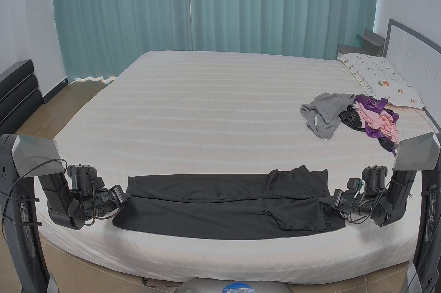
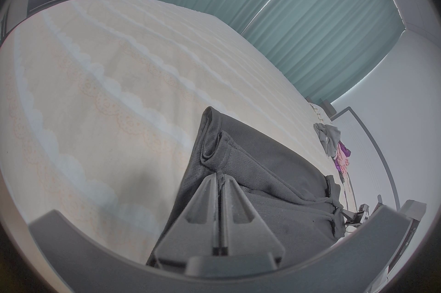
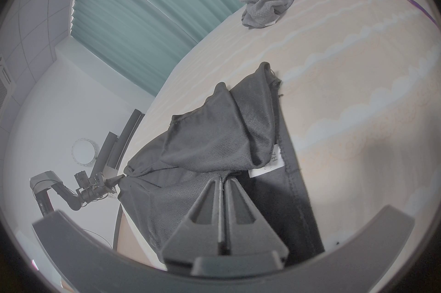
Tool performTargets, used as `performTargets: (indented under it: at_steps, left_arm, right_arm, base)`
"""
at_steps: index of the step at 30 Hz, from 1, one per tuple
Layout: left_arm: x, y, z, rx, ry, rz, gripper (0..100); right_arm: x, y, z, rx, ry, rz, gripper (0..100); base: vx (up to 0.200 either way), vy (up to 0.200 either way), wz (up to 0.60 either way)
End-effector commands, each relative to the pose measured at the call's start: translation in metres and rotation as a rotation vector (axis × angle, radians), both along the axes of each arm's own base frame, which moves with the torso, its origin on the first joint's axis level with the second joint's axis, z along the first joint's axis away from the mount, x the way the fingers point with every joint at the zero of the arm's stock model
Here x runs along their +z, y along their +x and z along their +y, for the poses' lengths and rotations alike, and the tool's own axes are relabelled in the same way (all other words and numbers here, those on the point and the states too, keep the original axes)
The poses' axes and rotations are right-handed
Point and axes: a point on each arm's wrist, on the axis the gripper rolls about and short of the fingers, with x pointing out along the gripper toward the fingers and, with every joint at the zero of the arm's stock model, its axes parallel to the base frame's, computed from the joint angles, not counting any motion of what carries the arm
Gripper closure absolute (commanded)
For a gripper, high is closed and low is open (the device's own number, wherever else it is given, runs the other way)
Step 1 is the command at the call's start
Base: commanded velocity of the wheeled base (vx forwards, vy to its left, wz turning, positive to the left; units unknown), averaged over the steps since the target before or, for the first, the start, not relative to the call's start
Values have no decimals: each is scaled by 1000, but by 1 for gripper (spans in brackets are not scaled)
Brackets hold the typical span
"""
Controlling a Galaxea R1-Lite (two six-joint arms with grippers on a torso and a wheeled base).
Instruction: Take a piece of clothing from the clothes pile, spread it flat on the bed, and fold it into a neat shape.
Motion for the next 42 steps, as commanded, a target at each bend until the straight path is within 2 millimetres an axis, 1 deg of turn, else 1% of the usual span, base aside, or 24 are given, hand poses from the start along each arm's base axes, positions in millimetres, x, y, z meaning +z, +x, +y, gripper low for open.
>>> performTargets:
  at_steps: [1, 7, 15, 30, 31, 33, 34, 38, 42]
  left_arm:
    - [0, 0, 1, 2, 0, 1, 100]
    - [0, 0, 1, 2, 0, -1, 100]
    - [1, 2, 0, 7, -8, -5, 100]
    - [-1, 2, 0, 17, -14, 2, 100]
    - [-1, 2, 0, 15, -14, 2, 0]
    - [-1, 2, 0, 15, -14, 2, 0]
    - [0, 2, 0, 15, -14, 1, 0]
    - [0, 2, 1, 20, -11, -2, 0]
    - [3, 0, 4, 34, -14, -2, 0]
  right_arm:
    - [0, 1, -5, -15, 4, -2, 100]
    - [5, 7, -11, -48, 17, -24, 100]
    - [6, 9, -10, -60, 32, -22, 100]
    - [2, 8, -10, -61, 28, -10, 100]
    - [2, 8, -9, -60, 28, -9, 100]
    - [1, 8, -9, -58, 29, -6, 100]
    - [2, 8, -9, -57, 29, -7, 0]
    - [6, 7, -9, -56, 31, -14, 0]
    - [20, 5, -12, -82, 58, -32, 0]
  base:
    - [0, 0, 0]
    - [0, 0, 0]
    - [0, 0, 0]
    - [0, 0, 0]
    - [0, 0, 0]
    - [0, 0, 0]
    - [0, 0, 0]
    - [0, 0, 0]
    - [0, 0, 0]
